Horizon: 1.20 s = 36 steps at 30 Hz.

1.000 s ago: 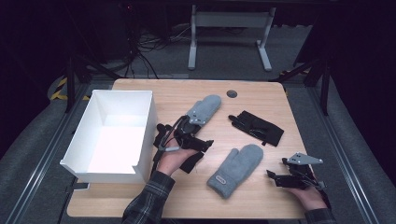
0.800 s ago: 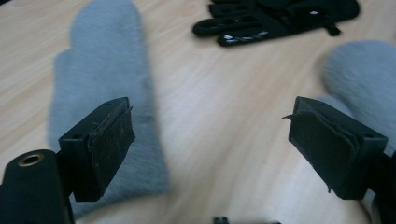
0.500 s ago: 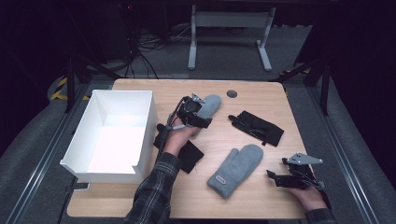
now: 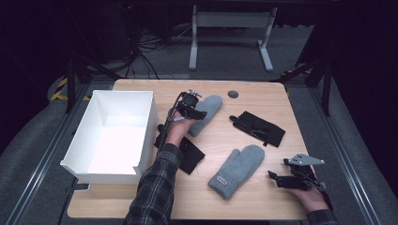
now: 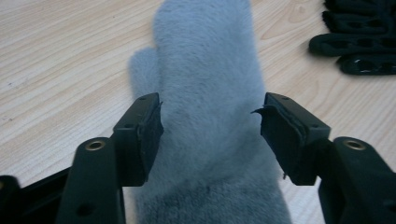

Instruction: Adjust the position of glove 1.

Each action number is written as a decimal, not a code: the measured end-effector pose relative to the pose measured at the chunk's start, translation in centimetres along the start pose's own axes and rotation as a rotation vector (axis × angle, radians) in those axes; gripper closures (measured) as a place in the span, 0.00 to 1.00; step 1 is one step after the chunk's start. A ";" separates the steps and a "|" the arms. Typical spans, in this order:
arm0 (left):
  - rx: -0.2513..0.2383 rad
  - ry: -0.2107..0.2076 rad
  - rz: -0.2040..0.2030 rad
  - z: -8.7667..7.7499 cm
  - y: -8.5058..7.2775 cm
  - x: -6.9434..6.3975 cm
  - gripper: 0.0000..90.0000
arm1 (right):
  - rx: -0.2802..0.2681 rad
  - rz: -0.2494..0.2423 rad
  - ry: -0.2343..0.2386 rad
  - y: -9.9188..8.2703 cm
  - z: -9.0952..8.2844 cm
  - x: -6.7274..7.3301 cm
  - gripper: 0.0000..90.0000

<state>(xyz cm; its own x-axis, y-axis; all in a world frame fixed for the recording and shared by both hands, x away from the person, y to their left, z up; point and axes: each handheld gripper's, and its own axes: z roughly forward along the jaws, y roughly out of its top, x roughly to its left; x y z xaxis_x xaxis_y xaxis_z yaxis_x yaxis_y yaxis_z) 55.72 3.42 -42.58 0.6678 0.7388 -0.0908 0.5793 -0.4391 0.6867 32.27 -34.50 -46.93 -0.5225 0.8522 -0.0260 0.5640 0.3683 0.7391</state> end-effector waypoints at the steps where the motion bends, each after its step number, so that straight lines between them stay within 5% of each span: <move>1: 0.001 -0.007 0.001 0.2 0.0 0.1 0.46 | 0.000 0.000 0.000 0.0 0.0 0.0 0.18; 12: 0.057 -0.011 0.042 2.1 -0.3 0.1 0.70 | 0.000 0.000 0.000 0.0 0.0 0.0 0.18; 18: 0.066 0.007 0.057 2.1 -0.2 -0.1 0.92 | 0.000 -0.001 0.000 0.0 0.0 0.0 0.18; 28: 0.021 -0.051 -0.005 -0.1 0.7 -0.5 0.94 | 0.000 0.000 0.000 0.0 0.0 0.0 0.18; 36: 0.008 -0.067 0.012 -2.3 1.4 -1.8 0.94 | 0.000 0.000 0.000 0.0 0.0 0.0 0.18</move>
<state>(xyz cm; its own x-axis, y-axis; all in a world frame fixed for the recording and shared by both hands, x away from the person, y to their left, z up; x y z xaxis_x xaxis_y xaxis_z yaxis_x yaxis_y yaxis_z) 54.25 2.64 -39.85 0.7043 0.6977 -0.1308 0.5747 -0.4522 0.6821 32.26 -34.50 -46.93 -0.5226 0.8522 -0.0264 0.5637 0.3687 0.7391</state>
